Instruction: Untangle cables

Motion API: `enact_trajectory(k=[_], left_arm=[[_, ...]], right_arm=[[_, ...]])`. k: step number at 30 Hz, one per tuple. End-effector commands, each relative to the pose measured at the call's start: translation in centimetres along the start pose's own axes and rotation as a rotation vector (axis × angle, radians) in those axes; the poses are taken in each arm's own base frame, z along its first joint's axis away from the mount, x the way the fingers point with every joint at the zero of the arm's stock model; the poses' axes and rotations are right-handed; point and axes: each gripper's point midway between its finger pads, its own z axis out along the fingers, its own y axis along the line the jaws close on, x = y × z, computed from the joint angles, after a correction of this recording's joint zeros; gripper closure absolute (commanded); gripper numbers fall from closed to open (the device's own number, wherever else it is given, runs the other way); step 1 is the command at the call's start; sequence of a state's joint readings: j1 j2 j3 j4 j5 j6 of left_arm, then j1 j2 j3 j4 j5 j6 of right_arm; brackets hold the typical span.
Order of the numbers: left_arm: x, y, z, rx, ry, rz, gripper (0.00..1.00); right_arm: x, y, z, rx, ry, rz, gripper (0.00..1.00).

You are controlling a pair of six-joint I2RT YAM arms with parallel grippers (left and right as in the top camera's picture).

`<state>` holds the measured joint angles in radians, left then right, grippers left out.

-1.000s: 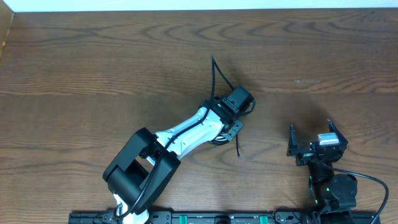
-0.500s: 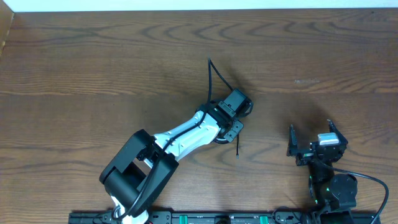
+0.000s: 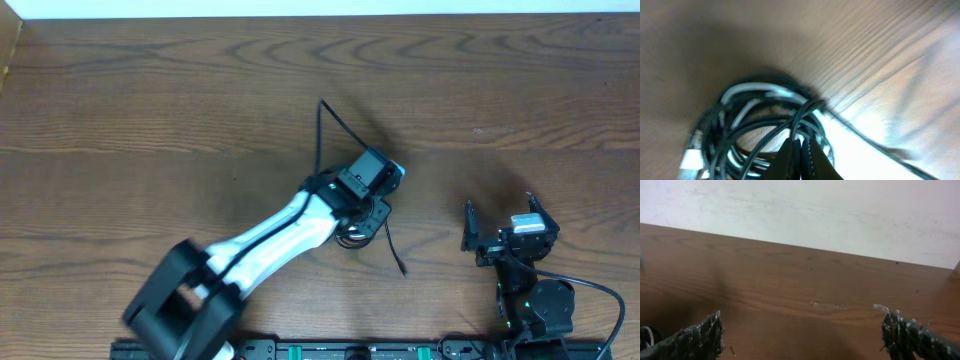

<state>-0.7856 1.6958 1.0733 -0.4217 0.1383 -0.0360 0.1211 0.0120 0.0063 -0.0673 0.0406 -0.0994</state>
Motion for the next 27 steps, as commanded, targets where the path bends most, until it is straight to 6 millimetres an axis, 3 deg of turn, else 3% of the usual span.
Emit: enact_trajectory(k=[1, 5, 8, 13, 14, 18, 27], left_arm=[[-2.5, -1.7, -4.1, 0.08, -0.117, -0.023, 0.92], [-3.3, -3.3, -6.4, 0.163, -0.168, -0.021, 0.93], [-3.3, -3.1, -6.8, 0.153, -0.178, -0.022, 0.92], [-2.1, -2.3, -6.2, 0.107, -0.125, -0.042, 0.92], [-1.3, -2.2, -6.0, 0.102, -0.091, -0.05, 0.86], [0.2, -2.0, -5.4, 0.093, -0.025, -0.059, 0.76], [1.5, -1.7, -3.3, 0.083, 0.054, -0.069, 0.66]], right_arm=[[0.0, 0.1, 0.0, -0.003, -0.001, -0.011, 0.01], [0.0, 0.1, 0.0, -0.003, -0.001, -0.011, 0.01], [0.0, 0.1, 0.0, -0.003, -0.001, -0.011, 0.01], [0.0, 0.1, 0.0, -0.003, -0.001, -0.011, 0.01], [0.0, 0.1, 0.0, -0.003, -0.001, -0.011, 0.01], [0.0, 0.1, 0.0, -0.003, -0.001, -0.011, 0.01], [0.0, 0.1, 0.0, -0.002, -0.002, -0.011, 0.01]])
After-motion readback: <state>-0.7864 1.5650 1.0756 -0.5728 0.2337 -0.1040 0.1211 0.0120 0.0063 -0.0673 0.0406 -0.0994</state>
